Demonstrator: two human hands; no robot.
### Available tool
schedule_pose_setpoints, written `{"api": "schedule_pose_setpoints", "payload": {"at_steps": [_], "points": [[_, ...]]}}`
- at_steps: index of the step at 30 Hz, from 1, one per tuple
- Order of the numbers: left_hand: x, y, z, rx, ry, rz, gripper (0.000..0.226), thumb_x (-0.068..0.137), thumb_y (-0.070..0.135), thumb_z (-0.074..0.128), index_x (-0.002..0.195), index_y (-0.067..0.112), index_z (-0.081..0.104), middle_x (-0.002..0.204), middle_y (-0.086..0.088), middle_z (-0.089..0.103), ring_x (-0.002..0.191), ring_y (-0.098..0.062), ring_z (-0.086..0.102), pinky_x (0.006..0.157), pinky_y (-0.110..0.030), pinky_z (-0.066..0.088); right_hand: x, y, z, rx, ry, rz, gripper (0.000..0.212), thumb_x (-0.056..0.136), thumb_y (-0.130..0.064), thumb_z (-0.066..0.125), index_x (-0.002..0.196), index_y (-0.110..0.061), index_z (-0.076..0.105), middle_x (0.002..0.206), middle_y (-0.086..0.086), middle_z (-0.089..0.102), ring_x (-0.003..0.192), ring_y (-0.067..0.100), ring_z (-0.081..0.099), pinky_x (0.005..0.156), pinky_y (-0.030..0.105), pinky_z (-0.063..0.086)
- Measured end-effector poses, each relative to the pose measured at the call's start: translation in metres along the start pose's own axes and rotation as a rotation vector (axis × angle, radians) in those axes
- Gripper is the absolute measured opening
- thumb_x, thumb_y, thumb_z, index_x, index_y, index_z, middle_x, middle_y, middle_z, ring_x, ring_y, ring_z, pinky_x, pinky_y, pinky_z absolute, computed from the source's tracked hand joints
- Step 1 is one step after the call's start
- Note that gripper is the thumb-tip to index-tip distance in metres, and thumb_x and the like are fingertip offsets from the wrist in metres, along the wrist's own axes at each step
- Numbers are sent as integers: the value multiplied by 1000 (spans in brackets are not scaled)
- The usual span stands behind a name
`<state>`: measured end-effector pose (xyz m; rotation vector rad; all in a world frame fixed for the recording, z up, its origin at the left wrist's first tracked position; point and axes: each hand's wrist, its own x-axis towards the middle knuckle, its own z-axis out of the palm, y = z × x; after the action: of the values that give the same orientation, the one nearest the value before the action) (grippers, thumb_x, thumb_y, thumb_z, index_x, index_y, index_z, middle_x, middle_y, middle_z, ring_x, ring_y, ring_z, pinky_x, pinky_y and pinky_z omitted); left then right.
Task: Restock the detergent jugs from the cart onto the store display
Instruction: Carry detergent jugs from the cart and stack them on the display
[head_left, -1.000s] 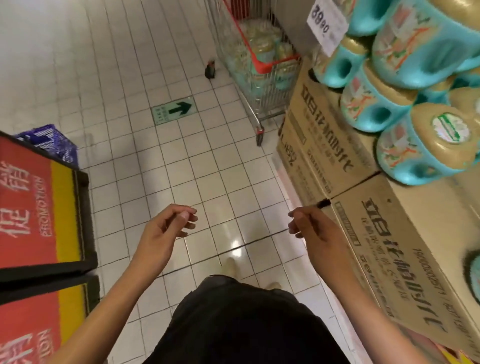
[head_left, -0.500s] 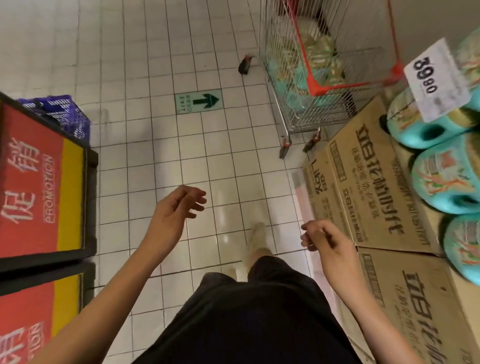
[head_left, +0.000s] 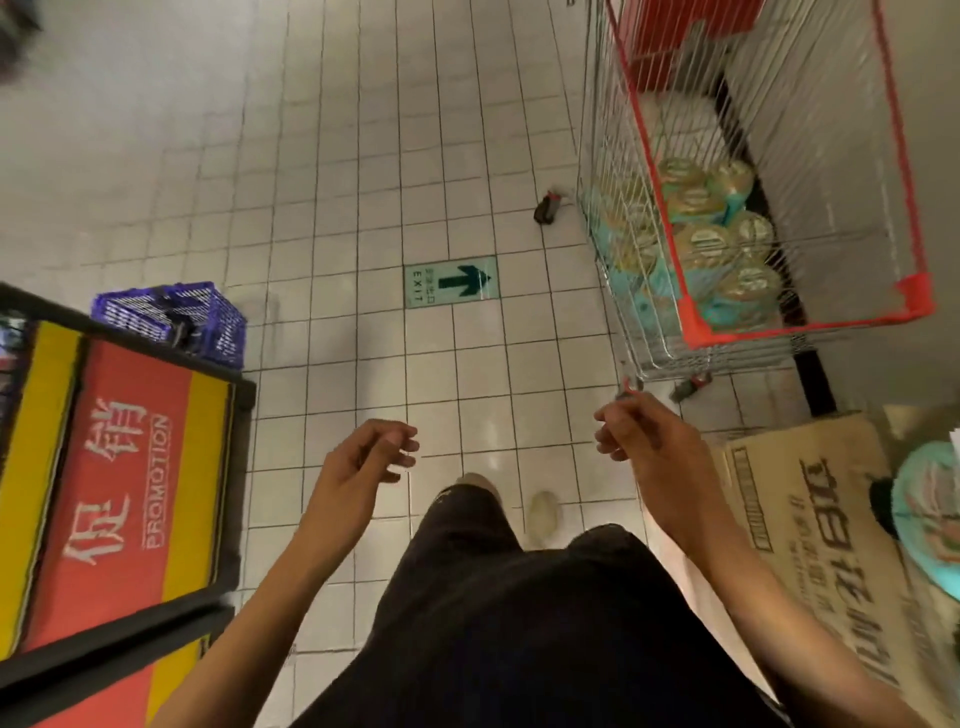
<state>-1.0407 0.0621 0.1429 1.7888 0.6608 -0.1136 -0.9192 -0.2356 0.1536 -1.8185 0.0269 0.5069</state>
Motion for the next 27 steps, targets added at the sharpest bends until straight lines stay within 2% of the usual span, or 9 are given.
{"api": "schedule_pose_setpoints", "payload": {"at_steps": [5,10,11,13,15,18,23,25,27], "points": [[92,42,-11,12,8,8,30,100,44,49,112,26,70,106,6,76,99,-17,73,85,-36,58,114,-54,-2,-21,-55,-94,18,105,-37,58,102,-24,70,92,-4,75,86,9,72,74,13,53],[218,93,-17,38,-42,41,25,102,36,50,112,24,69,107,8,75,98,-15,73,87,-38,58,225,-77,7,-27,-1,-37,15,105,-36,58,98,-29,69,89,-9,74,83,6,71,65,13,50],[245,106,-17,51,-65,53,25,101,37,50,112,24,69,106,9,75,98,-15,73,86,-37,58,245,-81,8,-31,21,-17,14,104,-36,59,97,-28,69,89,-8,74,82,7,71,68,17,52],[298,134,-13,74,-134,79,23,104,33,49,112,23,69,106,9,75,97,-13,72,85,-37,58,278,-88,8,-33,72,30,15,103,-38,61,97,-27,70,88,-5,75,82,10,72,81,33,58],[348,165,-4,103,-218,110,22,108,30,49,112,22,69,107,7,75,97,-14,72,86,-38,58,306,-99,5,-4,132,49,21,99,-48,62,97,-30,70,89,-4,75,82,11,72,87,42,59],[416,215,23,194,-399,161,23,109,30,48,116,20,67,112,3,73,100,-14,71,90,-40,59,335,-113,-6,60,248,70,32,89,-63,58,96,-34,70,88,-2,74,83,14,71,85,40,58],[507,293,89,283,-670,326,36,95,55,49,113,31,67,107,14,73,101,-10,71,83,-22,55,376,-120,-35,135,435,117,26,88,-63,57,94,-42,69,89,-9,75,84,8,71,80,26,56],[538,316,119,314,-743,367,35,95,56,48,113,33,67,106,14,73,102,-13,71,85,-30,58,397,-119,-48,162,495,145,27,87,-64,56,96,-42,70,89,-9,75,85,8,71,78,22,54],[566,334,148,339,-793,380,31,96,53,50,112,34,68,106,11,73,101,-16,72,88,-40,59,420,-117,-63,201,542,174,28,88,-64,57,97,-41,70,90,-8,75,86,9,72,79,25,55]]}}
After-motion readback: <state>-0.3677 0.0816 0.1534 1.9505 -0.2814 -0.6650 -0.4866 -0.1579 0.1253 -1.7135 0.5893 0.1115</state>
